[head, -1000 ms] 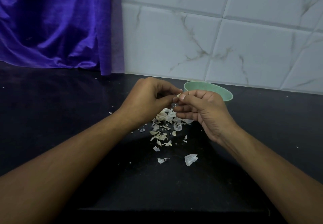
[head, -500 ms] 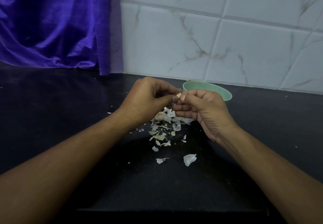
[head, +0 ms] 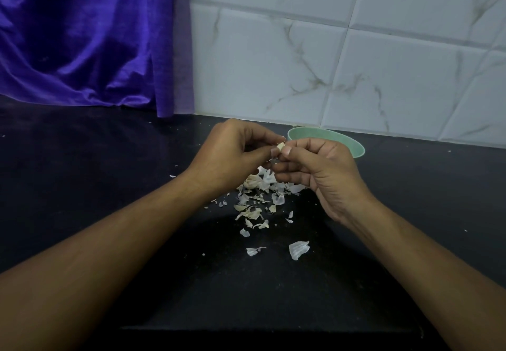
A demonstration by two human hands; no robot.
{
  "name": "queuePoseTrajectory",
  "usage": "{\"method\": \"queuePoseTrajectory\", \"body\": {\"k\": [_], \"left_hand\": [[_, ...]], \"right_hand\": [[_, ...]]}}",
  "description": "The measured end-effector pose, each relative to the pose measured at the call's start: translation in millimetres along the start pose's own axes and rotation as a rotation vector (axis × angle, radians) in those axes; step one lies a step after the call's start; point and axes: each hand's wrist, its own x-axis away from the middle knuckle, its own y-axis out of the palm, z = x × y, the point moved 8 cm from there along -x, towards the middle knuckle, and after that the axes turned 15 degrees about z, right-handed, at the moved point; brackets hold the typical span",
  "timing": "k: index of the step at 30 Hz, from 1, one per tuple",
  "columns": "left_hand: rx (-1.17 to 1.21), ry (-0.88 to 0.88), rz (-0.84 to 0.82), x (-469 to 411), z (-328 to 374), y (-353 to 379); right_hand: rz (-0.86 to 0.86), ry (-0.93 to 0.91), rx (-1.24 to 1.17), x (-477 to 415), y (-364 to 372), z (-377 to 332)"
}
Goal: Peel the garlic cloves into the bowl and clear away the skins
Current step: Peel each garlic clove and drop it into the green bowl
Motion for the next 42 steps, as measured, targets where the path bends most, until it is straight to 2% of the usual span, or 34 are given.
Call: {"method": "queuePoseTrajectory", "body": {"k": [15,42], "left_hand": [[0.088,-0.065,-0.034,-0.4,-0.2,1.6],[0.171,-0.129,-0.057,1.2,-6.6,7.2]], "right_hand": [[-0.023,-0.119,0.039,-0.3,0.0,-8.3],[-0.02,-0.153,0.048,1.8,0.6,-12.0]]}}
